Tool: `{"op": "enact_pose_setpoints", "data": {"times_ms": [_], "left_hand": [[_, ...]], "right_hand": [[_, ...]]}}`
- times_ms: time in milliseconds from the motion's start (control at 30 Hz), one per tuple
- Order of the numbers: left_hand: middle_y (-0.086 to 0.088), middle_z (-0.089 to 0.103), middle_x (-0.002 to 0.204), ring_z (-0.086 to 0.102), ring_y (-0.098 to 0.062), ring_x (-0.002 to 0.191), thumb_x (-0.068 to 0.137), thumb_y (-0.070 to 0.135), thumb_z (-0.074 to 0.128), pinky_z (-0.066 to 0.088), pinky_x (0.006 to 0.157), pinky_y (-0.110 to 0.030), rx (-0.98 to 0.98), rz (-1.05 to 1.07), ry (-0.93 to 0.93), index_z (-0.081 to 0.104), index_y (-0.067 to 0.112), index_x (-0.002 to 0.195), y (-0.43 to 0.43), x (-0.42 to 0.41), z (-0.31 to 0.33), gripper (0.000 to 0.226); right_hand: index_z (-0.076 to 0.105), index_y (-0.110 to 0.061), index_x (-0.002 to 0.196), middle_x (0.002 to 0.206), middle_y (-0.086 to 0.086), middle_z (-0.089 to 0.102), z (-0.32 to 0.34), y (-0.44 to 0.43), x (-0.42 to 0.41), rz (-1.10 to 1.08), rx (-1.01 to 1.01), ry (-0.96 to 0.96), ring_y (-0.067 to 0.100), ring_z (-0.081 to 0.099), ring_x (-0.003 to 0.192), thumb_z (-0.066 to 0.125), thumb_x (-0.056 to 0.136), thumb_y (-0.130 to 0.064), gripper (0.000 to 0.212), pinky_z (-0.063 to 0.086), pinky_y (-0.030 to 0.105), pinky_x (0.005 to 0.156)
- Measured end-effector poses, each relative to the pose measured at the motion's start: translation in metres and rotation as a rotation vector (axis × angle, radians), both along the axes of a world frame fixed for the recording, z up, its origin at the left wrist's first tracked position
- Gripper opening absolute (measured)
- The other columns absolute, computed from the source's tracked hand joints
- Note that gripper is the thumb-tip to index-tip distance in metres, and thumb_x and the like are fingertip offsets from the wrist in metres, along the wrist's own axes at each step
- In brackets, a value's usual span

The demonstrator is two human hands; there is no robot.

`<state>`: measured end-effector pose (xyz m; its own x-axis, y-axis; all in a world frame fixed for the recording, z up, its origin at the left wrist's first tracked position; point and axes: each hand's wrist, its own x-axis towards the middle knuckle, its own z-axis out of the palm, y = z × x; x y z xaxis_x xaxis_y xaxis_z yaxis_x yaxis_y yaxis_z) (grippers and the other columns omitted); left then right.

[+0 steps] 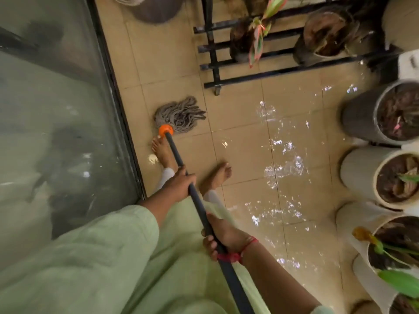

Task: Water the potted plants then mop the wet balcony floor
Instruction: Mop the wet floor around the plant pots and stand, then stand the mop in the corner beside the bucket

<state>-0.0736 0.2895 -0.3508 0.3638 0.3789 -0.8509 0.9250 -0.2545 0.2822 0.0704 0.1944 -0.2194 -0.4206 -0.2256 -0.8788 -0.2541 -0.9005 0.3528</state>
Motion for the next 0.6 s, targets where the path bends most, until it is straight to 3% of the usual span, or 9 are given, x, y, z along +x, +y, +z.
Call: {"op": "enact_pose_setpoints", "data": {"times_ms": [100, 200, 300, 433, 533, 600], "left_hand": [[-0.016, 0.018, 0.154, 0.03, -0.036, 0.138, 0.093, 0.011, 0.051, 0.029, 0.111, -0.042, 0.004, 0.061, 0.035, 0.047, 0.015, 0.137, 0.01, -0.027, -0.001, 0.044], [-0.013, 0.024, 0.148, 0.041, -0.036, 0.13, 0.089, 0.013, 0.058, 0.04, 0.105, -0.042, 0.006, 0.129, 0.024, 0.052, 0.017, 0.122, 0.027, -0.037, 0.014, 0.033], [-0.012, 0.03, 0.142, 0.049, -0.035, 0.122, 0.08, 0.013, 0.068, 0.047, 0.094, -0.039, 0.06, 0.188, -0.074, 0.049, 0.017, 0.12, 0.044, -0.032, 0.033, 0.044], [-0.007, 0.047, 0.131, 0.055, -0.029, 0.113, 0.077, 0.014, 0.064, 0.048, 0.091, -0.037, 0.106, 0.13, -0.268, 0.056, 0.014, 0.118, 0.051, -0.003, 0.085, 0.042], [-0.004, 0.059, 0.106, 0.059, -0.025, 0.101, 0.073, 0.03, 0.041, 0.047, 0.082, -0.037, 0.11, 0.096, -0.38, 0.059, 0.014, 0.1, 0.043, 0.019, 0.127, 0.036], [-0.003, 0.062, 0.102, 0.059, -0.022, 0.101, 0.077, 0.028, 0.044, 0.044, 0.079, -0.035, 0.129, 0.105, -0.38, 0.058, 0.015, 0.096, 0.038, 0.028, 0.152, 0.027]], "right_hand": [[0.037, -0.018, 0.065, 0.039, -0.008, 0.035, -0.002, 0.024, -0.02, 0.057, 0.022, 0.033, 0.004, 0.034, 0.028, 0.027, 0.094, -0.06, 0.053, 0.029, 0.011, 0.033], [0.04, -0.015, 0.068, 0.037, -0.007, 0.036, -0.001, 0.055, -0.026, 0.064, 0.059, 0.037, 0.005, 0.033, 0.026, 0.029, 0.098, -0.052, 0.049, 0.028, 0.011, 0.031], [0.042, -0.01, 0.08, 0.037, -0.004, 0.038, 0.008, 0.089, -0.019, 0.083, 0.12, 0.03, 0.004, 0.035, 0.025, 0.031, 0.1, -0.042, 0.039, 0.03, 0.011, 0.029], [0.04, -0.013, 0.094, 0.067, 0.008, 0.049, 0.026, 0.114, -0.009, 0.319, 0.35, -0.036, 0.009, 0.045, 0.033, 0.042, 0.099, -0.033, 0.021, 0.038, 0.016, 0.034], [0.041, -0.018, 0.105, 0.083, 0.006, 0.046, 0.064, 0.125, 0.011, 0.458, 0.469, -0.003, 0.013, 0.052, 0.058, 0.043, 0.099, -0.035, 0.019, 0.05, 0.025, 0.043], [0.04, -0.019, 0.117, 0.095, 0.005, 0.046, 0.1, 0.128, 0.03, 0.541, 0.53, 0.044, 0.016, 0.054, 0.069, 0.042, 0.099, -0.035, 0.024, 0.056, 0.031, 0.057]]}}
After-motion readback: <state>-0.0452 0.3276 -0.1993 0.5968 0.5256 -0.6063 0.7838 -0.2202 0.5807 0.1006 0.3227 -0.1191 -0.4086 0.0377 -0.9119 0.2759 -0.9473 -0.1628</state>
